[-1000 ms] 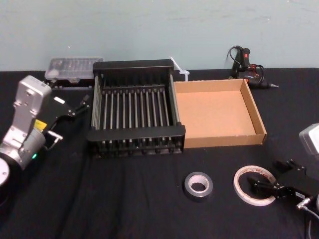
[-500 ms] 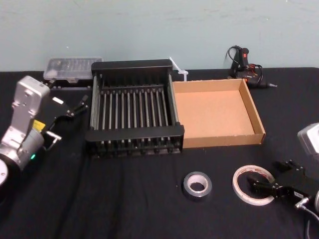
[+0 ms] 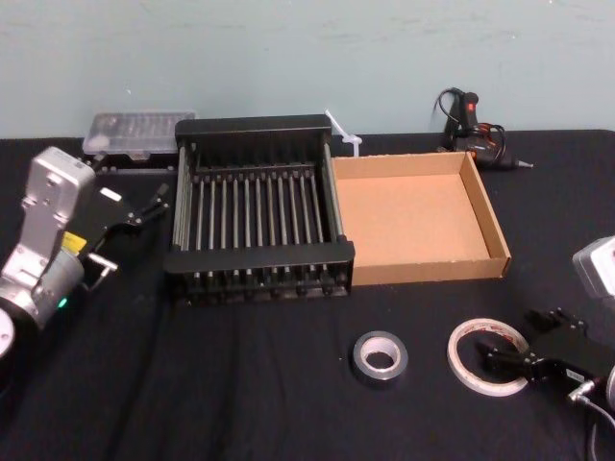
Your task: Pick up the white tape and place it into the black box , Pick up the silver tape and place it into the brown box.
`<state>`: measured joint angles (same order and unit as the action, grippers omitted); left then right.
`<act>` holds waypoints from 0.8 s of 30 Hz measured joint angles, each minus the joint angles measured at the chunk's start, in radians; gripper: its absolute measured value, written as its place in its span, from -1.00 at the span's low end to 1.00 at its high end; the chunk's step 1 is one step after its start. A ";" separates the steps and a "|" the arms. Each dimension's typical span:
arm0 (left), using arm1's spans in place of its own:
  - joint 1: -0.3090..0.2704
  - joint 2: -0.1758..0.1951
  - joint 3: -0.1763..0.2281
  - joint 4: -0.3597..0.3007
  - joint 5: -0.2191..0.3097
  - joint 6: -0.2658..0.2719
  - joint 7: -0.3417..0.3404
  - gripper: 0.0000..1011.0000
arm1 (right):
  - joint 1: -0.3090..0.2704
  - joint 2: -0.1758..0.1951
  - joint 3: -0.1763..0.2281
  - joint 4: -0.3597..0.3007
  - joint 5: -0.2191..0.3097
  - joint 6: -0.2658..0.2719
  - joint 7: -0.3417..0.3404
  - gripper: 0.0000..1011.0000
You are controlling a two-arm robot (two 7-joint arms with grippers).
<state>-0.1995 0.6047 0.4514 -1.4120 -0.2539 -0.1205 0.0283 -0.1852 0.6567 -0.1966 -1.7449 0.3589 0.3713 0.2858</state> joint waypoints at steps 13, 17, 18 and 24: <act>0.000 0.000 0.000 0.000 0.000 0.000 0.000 0.98 | 0.000 0.001 -0.001 -0.001 0.001 -0.001 -0.001 0.61; 0.000 0.000 0.000 0.000 0.000 0.000 0.000 0.98 | 0.000 0.001 -0.001 -0.001 0.002 -0.001 -0.001 0.36; 0.000 0.000 0.000 0.000 0.000 0.000 0.000 0.98 | 0.000 0.001 -0.001 -0.001 0.002 -0.001 -0.001 0.29; 0.000 0.000 0.000 0.000 0.000 0.000 0.000 0.98 | 0.000 0.001 -0.001 -0.001 0.002 -0.001 -0.001 -0.08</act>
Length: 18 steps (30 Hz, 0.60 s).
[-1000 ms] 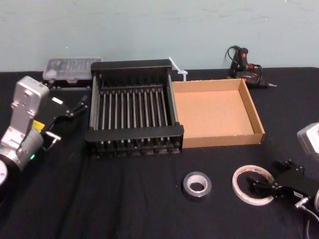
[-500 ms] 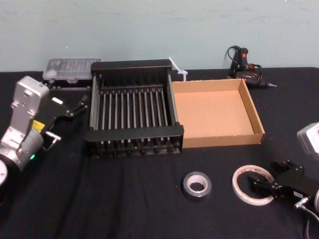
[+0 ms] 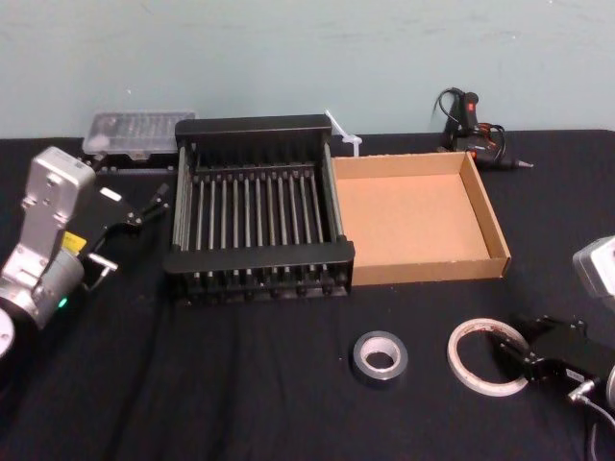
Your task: Pick up the white tape and place it into the black box , Pick up the silver tape and place it into the brown box.
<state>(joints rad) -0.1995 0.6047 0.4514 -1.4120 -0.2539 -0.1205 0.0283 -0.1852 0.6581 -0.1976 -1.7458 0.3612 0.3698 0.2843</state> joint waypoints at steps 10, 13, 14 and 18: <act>0.000 0.000 0.000 0.000 0.000 0.000 0.000 0.98 | 0.000 0.000 0.000 0.000 0.000 0.000 0.000 -0.72; 0.000 0.000 0.000 0.000 0.000 0.000 0.000 0.98 | 0.000 0.000 0.000 0.000 0.000 0.000 0.000 -0.81; 0.000 0.000 0.000 0.000 0.000 0.000 0.000 0.98 | 0.000 0.000 0.000 0.000 0.000 0.000 0.000 -0.82; 0.000 0.000 0.000 0.000 0.000 0.000 0.000 0.98 | 0.000 0.000 0.000 0.000 0.000 0.000 0.000 -0.82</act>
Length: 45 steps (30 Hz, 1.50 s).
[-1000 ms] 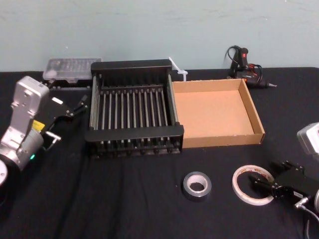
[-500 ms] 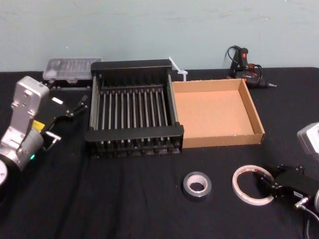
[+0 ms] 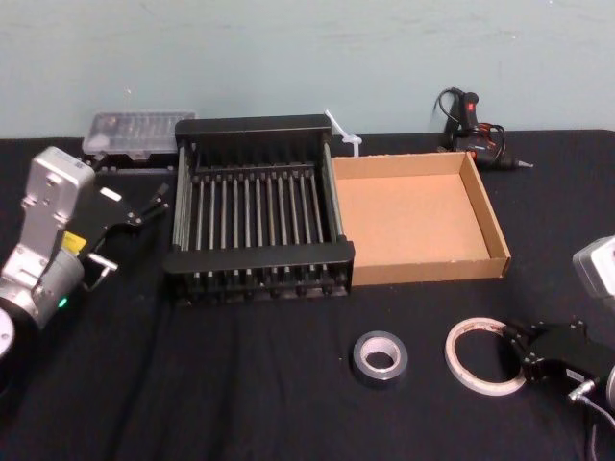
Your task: Pick up the white tape and place it into the black box , Pick up the silver tape and place it into the brown box.
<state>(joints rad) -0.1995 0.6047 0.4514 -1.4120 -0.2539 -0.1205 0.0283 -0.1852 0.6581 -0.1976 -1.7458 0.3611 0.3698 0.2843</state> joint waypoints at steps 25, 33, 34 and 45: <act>0.000 0.000 0.000 0.000 0.000 0.000 0.000 0.98 | -0.019 -0.012 0.051 -0.027 -0.005 -0.031 0.034 -0.82; 0.000 0.000 0.000 0.000 0.000 0.000 0.000 0.98 | 0.007 -0.026 0.065 -0.040 -0.009 -0.036 0.032 -0.82; 0.000 0.000 0.000 0.000 0.000 0.000 0.000 0.98 | 0.013 -0.028 0.063 -0.039 -0.012 -0.036 0.031 -0.82; 0.000 0.000 0.000 0.000 0.000 0.000 0.000 0.98 | 0.128 -0.073 0.038 -0.017 -0.062 -0.036 0.018 -0.82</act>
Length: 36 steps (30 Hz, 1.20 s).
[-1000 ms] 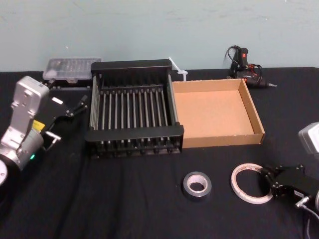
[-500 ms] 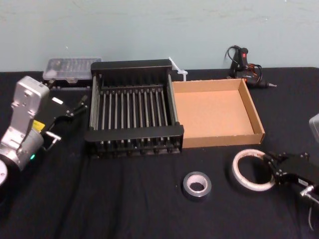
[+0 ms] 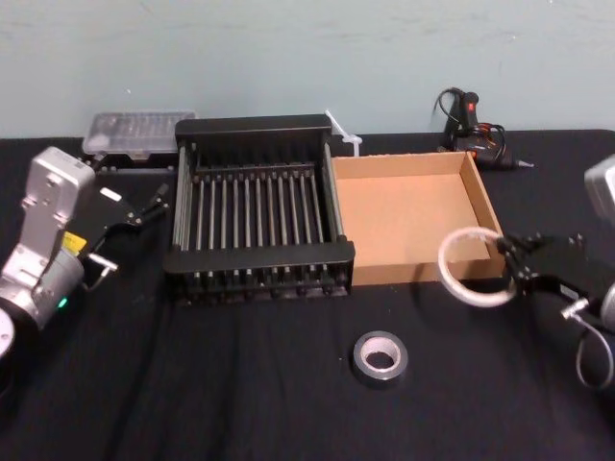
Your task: Pick up the white tape and place it into the black box , Pick up the silver tape and place it into the brown box.
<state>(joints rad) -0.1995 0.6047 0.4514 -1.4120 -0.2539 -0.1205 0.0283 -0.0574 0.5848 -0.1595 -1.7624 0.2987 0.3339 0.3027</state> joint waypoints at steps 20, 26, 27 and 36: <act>0.000 0.000 0.000 0.000 0.000 0.000 0.000 0.98 | 0.249 -0.095 -0.138 0.111 -0.112 0.007 0.060 -0.82; 0.000 0.000 0.000 0.000 0.000 0.000 0.000 0.98 | 0.304 -0.123 -0.172 0.145 -0.132 -0.001 0.076 -0.82; 0.000 0.000 0.000 0.000 0.000 0.000 0.000 0.98 | 0.317 -0.131 -0.180 0.154 -0.137 -0.004 0.079 -0.82; 0.000 0.000 0.000 0.000 0.000 0.000 0.000 0.98 | 0.389 -0.178 -0.226 0.209 -0.161 -0.020 0.097 -0.82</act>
<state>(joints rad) -0.1995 0.6047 0.4514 -1.4120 -0.2539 -0.1205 0.0283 0.3312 0.4072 -0.3859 -1.5534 0.1379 0.3141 0.3997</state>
